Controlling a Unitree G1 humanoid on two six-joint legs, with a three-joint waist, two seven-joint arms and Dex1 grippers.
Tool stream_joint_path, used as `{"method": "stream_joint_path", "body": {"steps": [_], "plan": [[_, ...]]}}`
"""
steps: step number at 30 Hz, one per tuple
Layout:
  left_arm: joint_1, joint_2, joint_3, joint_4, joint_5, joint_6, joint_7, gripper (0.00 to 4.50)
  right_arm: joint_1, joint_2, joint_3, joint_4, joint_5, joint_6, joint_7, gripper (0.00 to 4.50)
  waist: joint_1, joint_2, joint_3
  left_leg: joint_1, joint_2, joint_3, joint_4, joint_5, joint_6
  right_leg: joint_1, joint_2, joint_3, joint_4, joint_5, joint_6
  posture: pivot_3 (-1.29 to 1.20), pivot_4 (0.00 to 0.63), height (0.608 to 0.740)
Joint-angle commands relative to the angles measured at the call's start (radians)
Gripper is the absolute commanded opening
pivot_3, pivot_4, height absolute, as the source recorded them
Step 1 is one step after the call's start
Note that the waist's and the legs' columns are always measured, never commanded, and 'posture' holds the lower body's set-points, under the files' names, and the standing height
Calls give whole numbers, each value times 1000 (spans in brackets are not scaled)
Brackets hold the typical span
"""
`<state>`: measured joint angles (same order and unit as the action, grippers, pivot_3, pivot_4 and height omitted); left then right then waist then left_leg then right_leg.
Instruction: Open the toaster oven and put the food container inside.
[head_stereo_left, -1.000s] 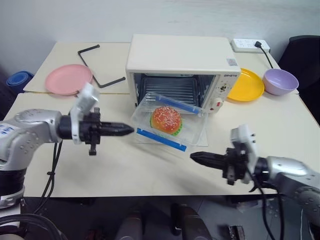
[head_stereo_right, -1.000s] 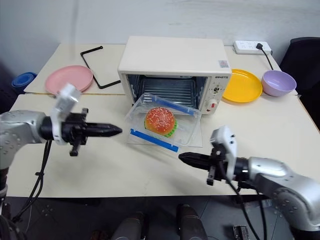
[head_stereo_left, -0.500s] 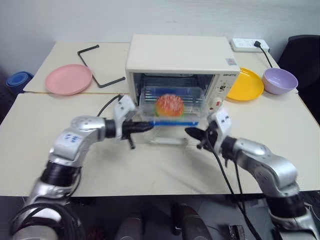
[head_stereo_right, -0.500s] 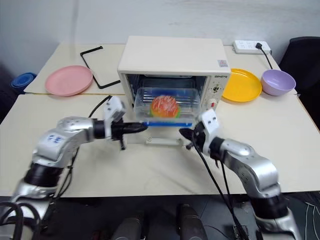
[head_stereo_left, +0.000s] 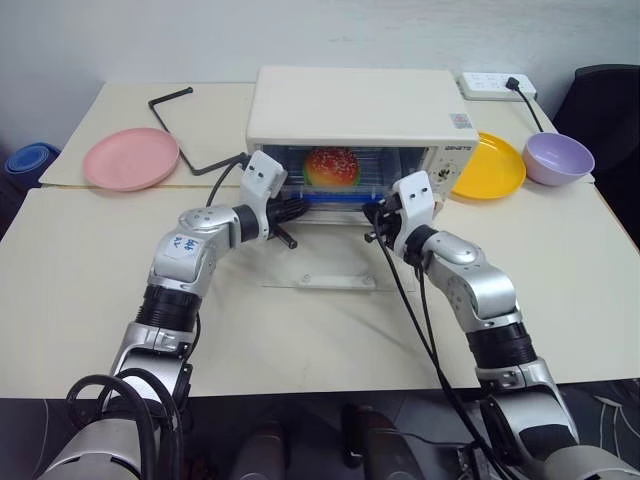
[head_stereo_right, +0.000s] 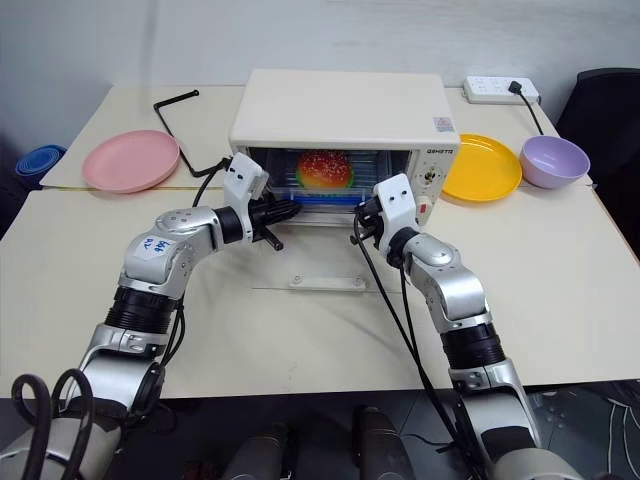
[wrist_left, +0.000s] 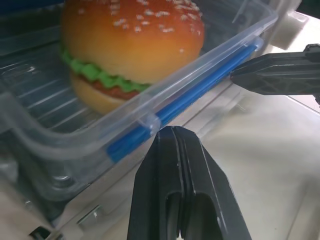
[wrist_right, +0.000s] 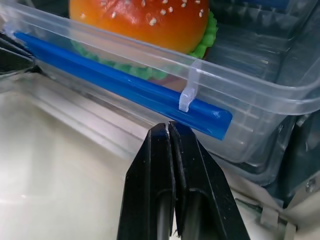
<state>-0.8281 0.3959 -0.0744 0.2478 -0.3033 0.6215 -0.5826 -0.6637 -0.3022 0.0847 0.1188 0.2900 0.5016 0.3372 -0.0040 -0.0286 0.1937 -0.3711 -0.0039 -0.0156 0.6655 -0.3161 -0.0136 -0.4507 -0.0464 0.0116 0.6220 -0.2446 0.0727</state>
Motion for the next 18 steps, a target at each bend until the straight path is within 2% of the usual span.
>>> {"method": "stream_joint_path", "body": {"steps": [1,6,7,9,13,15,18], "plan": [[18,55,63,-112,-40,34,-43,0,20,-26,-58,-102,34,18,42,86,-2,0,0,0,0,0,0,0,0,0,0,0,0,0,0,0,150,740],[130,196,176,-319,-140,145,-120,0,161,-117,-146,-371,188,188,133,86,-4,0,0,-1,1,0,-2,-1,-1,-3,0,2,0,0,0,0,150,740],[154,228,205,-354,-160,160,-135,182,195,-138,-172,-425,228,226,146,27,-4,0,0,-2,1,0,-2,-1,-1,-3,0,3,0,0,0,0,150,740],[217,309,281,-428,-218,186,-189,602,286,-191,-228,-545,312,298,179,0,-3,0,0,-1,2,0,-2,-1,0,-2,0,7,0,0,0,0,150,740],[321,437,410,-555,-320,248,-261,1757,467,-275,-277,-704,412,385,222,0,0,0,0,3,2,-1,-2,-1,0,3,0,8,-3,-1,-1,0,150,740],[358,477,462,-585,-363,273,-281,2293,527,-290,-269,-733,417,391,225,0,0,0,0,4,2,-1,-2,-1,0,4,0,8,-7,-1,-1,0,150,740],[389,519,510,-620,-408,296,-292,3208,592,-269,-193,-699,338,331,207,0,0,0,0,6,1,-1,-2,-1,0,6,1,8,-6,-1,-1,0,150,740]]}}
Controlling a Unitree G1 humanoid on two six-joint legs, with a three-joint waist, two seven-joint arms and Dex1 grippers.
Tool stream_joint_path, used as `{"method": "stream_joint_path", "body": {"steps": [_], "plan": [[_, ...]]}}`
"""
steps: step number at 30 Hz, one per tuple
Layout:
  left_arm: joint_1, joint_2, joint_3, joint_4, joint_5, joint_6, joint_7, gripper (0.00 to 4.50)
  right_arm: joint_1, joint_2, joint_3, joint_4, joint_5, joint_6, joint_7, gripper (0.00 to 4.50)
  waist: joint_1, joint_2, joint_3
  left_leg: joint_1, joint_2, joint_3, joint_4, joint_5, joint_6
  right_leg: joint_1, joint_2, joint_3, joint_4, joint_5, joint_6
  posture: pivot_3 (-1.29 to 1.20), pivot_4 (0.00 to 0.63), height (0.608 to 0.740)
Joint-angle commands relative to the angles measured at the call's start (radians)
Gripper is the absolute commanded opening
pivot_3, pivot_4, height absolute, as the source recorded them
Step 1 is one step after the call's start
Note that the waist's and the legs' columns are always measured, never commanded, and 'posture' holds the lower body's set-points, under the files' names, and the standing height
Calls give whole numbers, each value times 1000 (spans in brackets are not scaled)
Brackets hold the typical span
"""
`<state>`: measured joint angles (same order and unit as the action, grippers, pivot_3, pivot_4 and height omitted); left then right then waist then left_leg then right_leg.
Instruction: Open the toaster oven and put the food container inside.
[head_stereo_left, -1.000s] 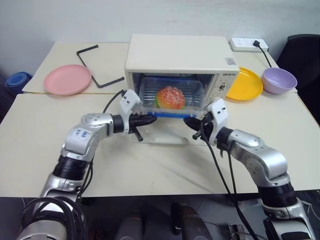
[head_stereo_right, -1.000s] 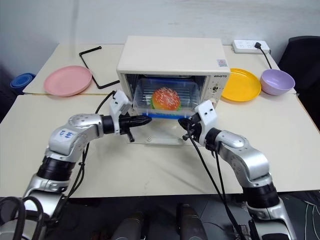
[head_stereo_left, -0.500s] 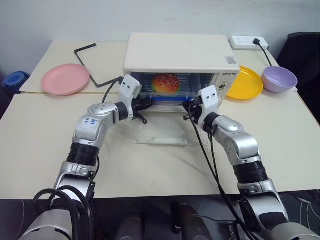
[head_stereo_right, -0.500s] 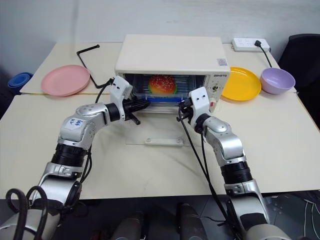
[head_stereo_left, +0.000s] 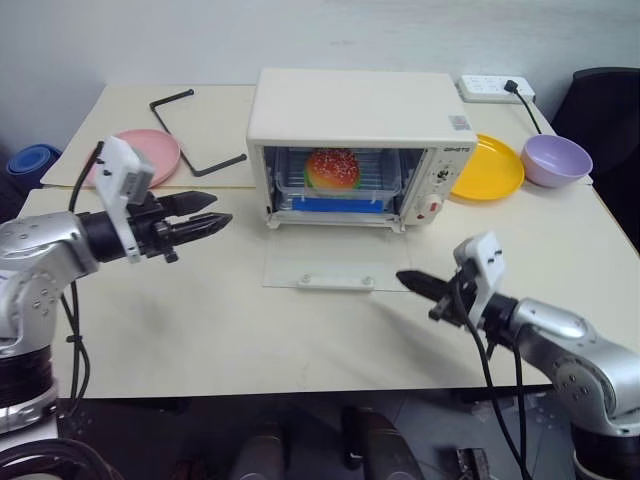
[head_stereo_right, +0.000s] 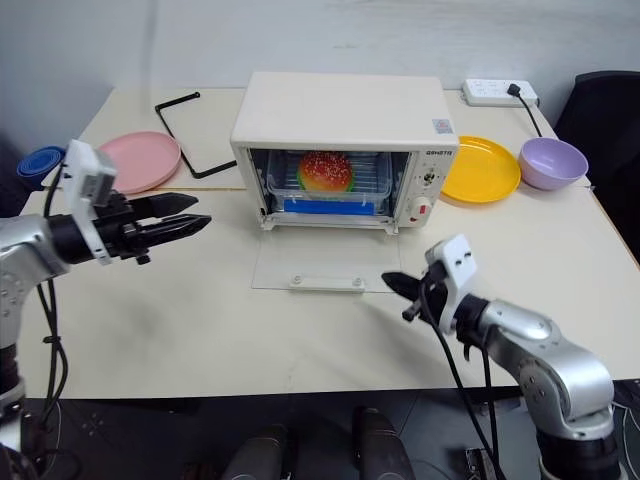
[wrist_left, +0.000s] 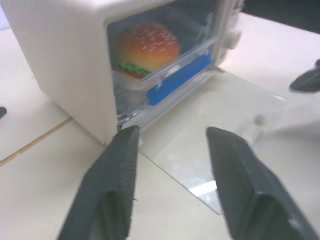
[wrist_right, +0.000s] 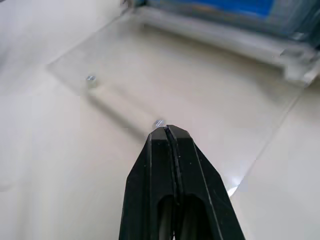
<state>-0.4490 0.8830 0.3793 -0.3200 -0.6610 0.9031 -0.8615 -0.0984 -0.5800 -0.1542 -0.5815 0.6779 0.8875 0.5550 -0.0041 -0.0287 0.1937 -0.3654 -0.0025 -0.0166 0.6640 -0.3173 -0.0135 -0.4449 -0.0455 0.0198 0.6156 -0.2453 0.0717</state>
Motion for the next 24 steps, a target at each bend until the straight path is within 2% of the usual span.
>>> {"method": "stream_joint_path", "body": {"steps": [1,4,11,13,15,19,22,24], "plan": [[10,36,61,-54,-53,12,-4,3514,27,33,68,31,-73,-72,-29,0,0,0,0,0,0,0,0,0,0,0,0,0,0,0,0,0,150,740],[4,43,61,-55,-54,2,20,4451,18,77,107,90,-118,-114,-50,0,-1,0,0,1,-1,1,0,0,0,0,2,1,1,0,0,0,150,740],[-37,46,28,-38,-24,-35,75,4451,-80,170,139,294,-225,-253,-87,0,-1,0,0,0,-1,1,0,0,0,-1,3,1,2,0,0,0,150,740],[-39,49,24,-36,-23,-43,77,4451,-115,189,100,285,-182,-243,-77,0,-2,0,0,1,-1,1,0,0,0,-1,2,1,2,0,0,0,150,740],[-31,54,23,-39,-17,-56,78,4451,-147,200,17,232,-55,-193,-59,0,-2,0,0,0,0,1,0,0,0,-2,2,1,3,0,0,0,150,740],[-31,52,37,-24,-12,-64,101,4451,-230,148,-128,171,137,-118,-50,0,-1,0,0,-2,0,0,0,0,0,-2,0,0,5,0,0,0,150,740],[-26,52,39,-23,-15,-70,105,4451,-254,59,-147,155,168,-68,-24,0,0,0,0,-1,0,0,0,0,0,-2,0,0,4,0,0,0,150,740],[-19,54,38,-20,-13,-76,104,4500,-238,-45,-137,138,150,-56,43,369,2,0,0,-2,0,0,0,0,0,-2,0,0,4,0,0,0,150,740]]}}
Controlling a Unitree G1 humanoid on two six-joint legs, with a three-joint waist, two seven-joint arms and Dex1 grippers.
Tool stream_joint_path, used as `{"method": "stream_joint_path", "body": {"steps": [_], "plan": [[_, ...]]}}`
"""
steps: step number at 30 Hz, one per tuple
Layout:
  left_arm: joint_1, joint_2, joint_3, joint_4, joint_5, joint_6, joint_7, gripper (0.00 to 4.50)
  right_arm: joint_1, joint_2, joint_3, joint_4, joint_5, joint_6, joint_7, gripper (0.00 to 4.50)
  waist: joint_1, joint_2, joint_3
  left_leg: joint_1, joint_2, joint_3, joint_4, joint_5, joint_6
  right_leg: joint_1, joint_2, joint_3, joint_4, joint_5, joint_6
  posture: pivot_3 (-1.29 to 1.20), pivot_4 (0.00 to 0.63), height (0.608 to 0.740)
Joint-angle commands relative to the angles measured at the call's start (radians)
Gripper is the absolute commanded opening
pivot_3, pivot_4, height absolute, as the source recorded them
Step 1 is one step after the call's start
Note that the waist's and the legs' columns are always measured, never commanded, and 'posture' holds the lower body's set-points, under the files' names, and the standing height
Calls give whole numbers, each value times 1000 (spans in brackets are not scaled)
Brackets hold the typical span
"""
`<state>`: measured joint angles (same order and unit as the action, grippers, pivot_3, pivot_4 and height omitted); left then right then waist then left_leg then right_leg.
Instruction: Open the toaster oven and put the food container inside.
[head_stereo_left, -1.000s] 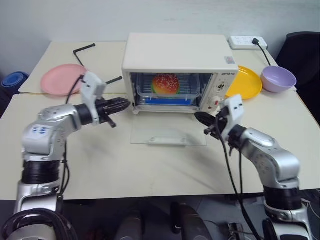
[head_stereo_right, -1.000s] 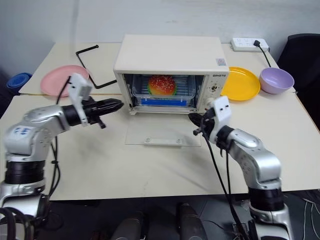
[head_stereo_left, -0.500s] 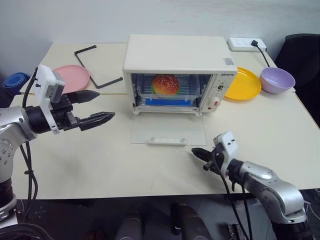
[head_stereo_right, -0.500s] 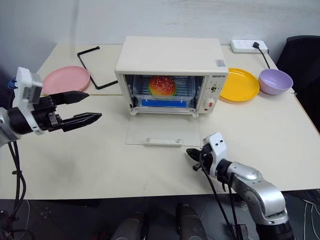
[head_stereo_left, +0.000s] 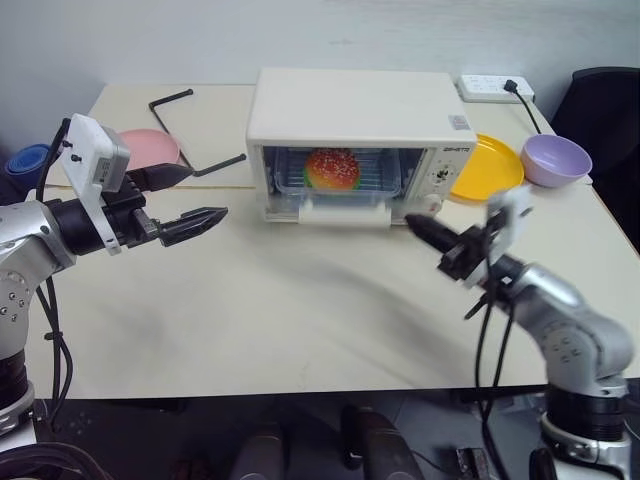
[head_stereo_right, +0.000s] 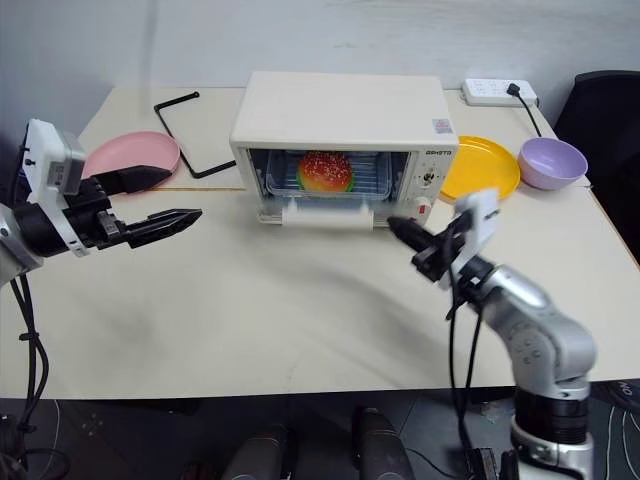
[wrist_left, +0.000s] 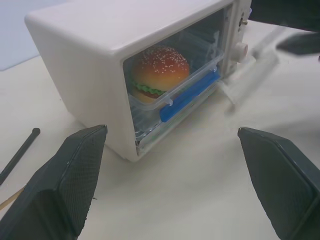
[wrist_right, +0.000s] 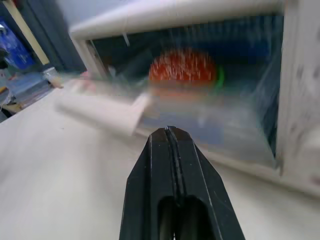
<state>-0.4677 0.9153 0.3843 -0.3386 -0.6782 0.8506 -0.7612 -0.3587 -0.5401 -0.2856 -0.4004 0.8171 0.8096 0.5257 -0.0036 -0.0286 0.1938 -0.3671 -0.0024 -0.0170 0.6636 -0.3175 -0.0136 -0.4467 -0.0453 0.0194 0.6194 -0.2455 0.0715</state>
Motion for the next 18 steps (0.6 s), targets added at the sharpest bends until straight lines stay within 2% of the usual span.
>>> {"method": "stream_joint_path", "body": {"steps": [1,6,7,12,16,18], "plan": [[6,25,33,-1,7,-28,2,4500,28,-130,-14,-43,12,25,102,593,3,0,0,0,0,0,0,0,0,0,0,0,0,0,0,0,150,740],[47,60,53,-3,7,-33,-29,4500,24,-319,-91,17,31,38,233,2183,-1,0,0,0,-1,1,1,0,1,0,1,0,-5,0,1,0,150,740],[57,73,63,1,4,-36,-42,4500,20,-354,-114,38,40,46,261,2636,-2,0,0,0,0,2,1,-1,1,0,1,1,-5,0,1,0,150,740],[97,121,94,27,10,-57,-93,4500,31,-474,-184,106,73,67,386,4318,0,0,0,0,0,2,0,-1,2,0,2,1,-5,0,0,0,150,740],[136,155,135,62,19,-92,-142,4500,33,-540,-225,136,83,81,455,4418,0,0,0,0,0,3,0,-1,2,0,2,1,-6,0,0,0,150,740],[144,150,139,68,22,-100,-138,4500,31,-522,-206,134,70,61,442,4418,0,0,0,0,0,3,1,-1,2,0,2,1,-6,0,0,0,150,740]]}}
